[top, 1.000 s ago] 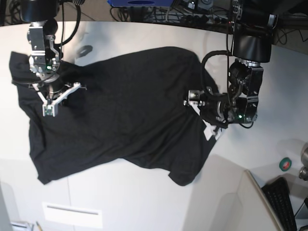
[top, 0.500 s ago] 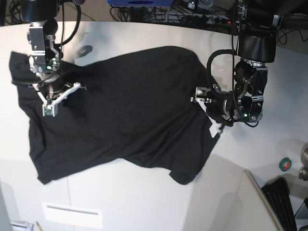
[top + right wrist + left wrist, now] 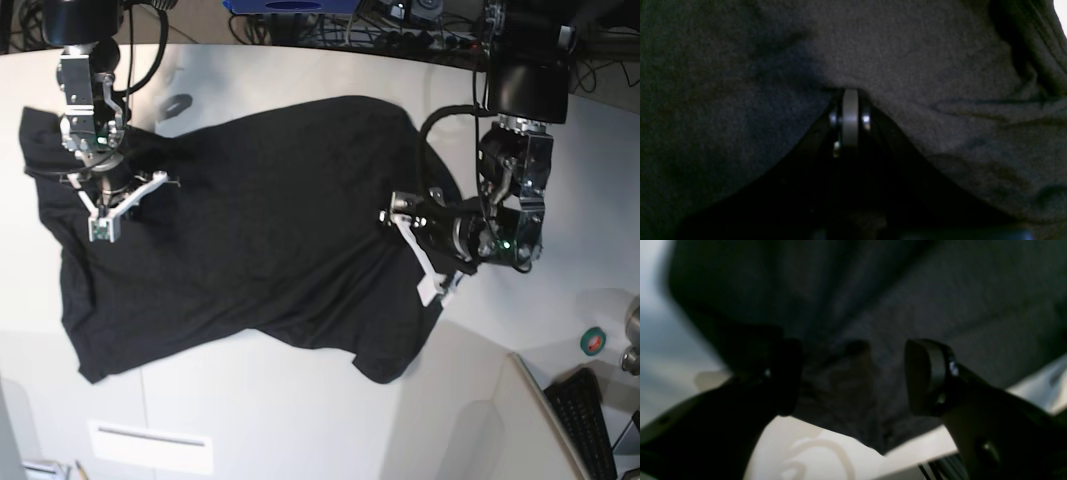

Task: Layout the t-shirt on the table in an organized manner, then fold the t-shirt properly

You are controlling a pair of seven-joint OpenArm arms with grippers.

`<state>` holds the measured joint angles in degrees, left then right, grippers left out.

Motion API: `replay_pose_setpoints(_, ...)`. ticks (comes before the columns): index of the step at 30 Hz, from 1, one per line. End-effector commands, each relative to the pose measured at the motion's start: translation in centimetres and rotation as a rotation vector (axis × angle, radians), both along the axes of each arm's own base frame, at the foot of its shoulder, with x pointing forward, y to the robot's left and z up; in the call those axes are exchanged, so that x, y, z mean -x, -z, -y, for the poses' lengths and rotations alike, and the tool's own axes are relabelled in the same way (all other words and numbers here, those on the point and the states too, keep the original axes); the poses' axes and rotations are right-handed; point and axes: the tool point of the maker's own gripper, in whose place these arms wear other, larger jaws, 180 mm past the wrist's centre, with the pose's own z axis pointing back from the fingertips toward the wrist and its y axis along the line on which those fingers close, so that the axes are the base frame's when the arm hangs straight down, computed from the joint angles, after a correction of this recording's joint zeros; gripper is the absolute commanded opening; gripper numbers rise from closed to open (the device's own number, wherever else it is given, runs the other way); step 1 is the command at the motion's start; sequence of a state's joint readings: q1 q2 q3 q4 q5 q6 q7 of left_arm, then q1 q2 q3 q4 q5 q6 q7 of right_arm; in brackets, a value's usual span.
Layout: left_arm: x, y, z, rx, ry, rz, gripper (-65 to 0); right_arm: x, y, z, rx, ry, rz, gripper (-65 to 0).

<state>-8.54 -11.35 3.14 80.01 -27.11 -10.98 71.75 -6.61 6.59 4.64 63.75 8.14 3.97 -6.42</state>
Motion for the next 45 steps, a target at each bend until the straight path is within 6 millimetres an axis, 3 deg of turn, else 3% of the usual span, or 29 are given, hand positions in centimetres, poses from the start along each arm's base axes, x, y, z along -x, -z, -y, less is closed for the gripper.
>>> replay_pose_setpoints(1, -0.4, -0.6, -0.3, -0.003, 0.003, 0.023, -20.2, 1.5, 1.2, 0.4, 0.008, 0.005, -0.079, -65.0)
replay_pose_setpoints(8, 1.7, 0.8, -0.1, 0.001, 0.003, -0.022, -20.2, 1.6, 1.2, 0.4, 0.008, 0.006, -0.082, -65.0)
replay_pose_setpoints(14, 1.9, 1.0, -0.3, -0.005, 0.002, -0.028, -20.2, 1.6, 1.2, 0.4, 0.008, 0.006, -0.082, -65.0)
replay_pose_setpoints(25, 3.5, 3.0, -2.2, -0.024, -0.033, -0.044, -20.2, 1.6, 1.2, 0.4, 0.008, 0.006, -0.082, -65.0)
replay_pose_setpoints(36, 2.1, 2.4, -0.3, 0.018, -0.034, -0.018, -20.2, 1.7, 1.3, 0.4, 0.007, 0.006, -0.085, -65.0)
replay_pose_setpoints(45, 0.8, 1.7, 2.5, 0.074, -0.029, 0.003, -20.2, 1.7, 1.3, 0.4, 0.007, 0.006, -0.085, -65.0)
